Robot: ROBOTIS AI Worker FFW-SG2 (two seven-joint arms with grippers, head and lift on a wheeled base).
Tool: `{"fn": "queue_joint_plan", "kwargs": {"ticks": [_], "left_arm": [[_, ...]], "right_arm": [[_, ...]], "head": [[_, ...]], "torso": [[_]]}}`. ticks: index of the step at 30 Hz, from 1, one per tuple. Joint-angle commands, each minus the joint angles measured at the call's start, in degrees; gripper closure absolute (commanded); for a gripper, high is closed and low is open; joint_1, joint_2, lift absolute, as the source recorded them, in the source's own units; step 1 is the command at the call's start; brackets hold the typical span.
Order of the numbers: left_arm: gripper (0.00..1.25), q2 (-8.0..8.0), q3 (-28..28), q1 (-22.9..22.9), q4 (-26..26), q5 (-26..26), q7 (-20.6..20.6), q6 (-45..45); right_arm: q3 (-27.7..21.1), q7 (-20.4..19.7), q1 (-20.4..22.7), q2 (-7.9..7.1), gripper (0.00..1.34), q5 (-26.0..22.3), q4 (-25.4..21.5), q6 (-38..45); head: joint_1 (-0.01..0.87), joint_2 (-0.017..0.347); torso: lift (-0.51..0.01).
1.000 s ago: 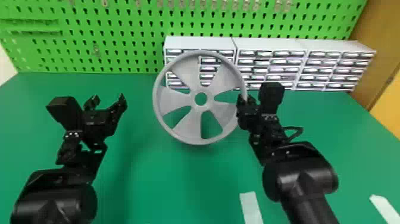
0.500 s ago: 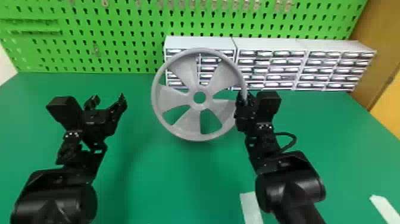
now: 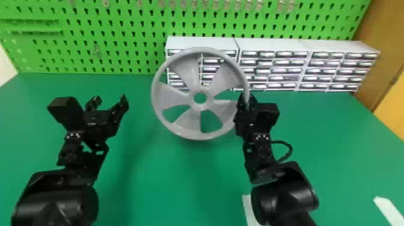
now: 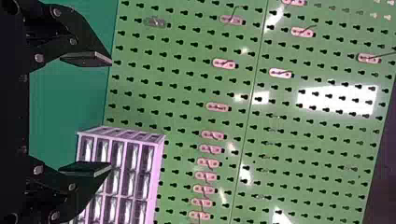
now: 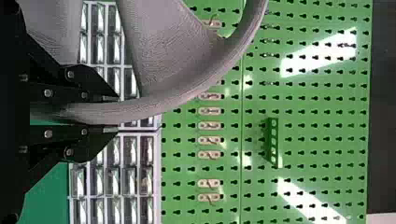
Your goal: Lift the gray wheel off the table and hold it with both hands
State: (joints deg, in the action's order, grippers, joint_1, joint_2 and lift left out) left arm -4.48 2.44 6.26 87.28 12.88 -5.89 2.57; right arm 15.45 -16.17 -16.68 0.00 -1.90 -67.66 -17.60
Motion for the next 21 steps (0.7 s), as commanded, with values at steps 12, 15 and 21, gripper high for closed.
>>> {"fn": "queue_joint_plan", "kwargs": {"ticks": [12,15,21], "left_arm": [[0.46,0.00,-0.7,-0.2,0.0,0.4,0.0,0.1],[0.46,0.00,-0.8,-0.3,0.3,0.5,0.0,0.0],[0.46,0.00,-2.2,-1.6,2.3,0.9,0.1,0.0]], "right_arm": [[0.2,-1.9,0.2,0.05,1.20,2.0,1.0,-3.7],[0.2,-1.9,0.2,0.05,1.20,2.1,1.0,-3.7],[0.1,-1.9,0.1,0.05,1.20,2.1,1.0,-3.7]], "head": [[0.711,0.015],[0.711,0.015],[0.711,0.015]], "torso": [[-0.098],[-0.098],[-0.098]]}}
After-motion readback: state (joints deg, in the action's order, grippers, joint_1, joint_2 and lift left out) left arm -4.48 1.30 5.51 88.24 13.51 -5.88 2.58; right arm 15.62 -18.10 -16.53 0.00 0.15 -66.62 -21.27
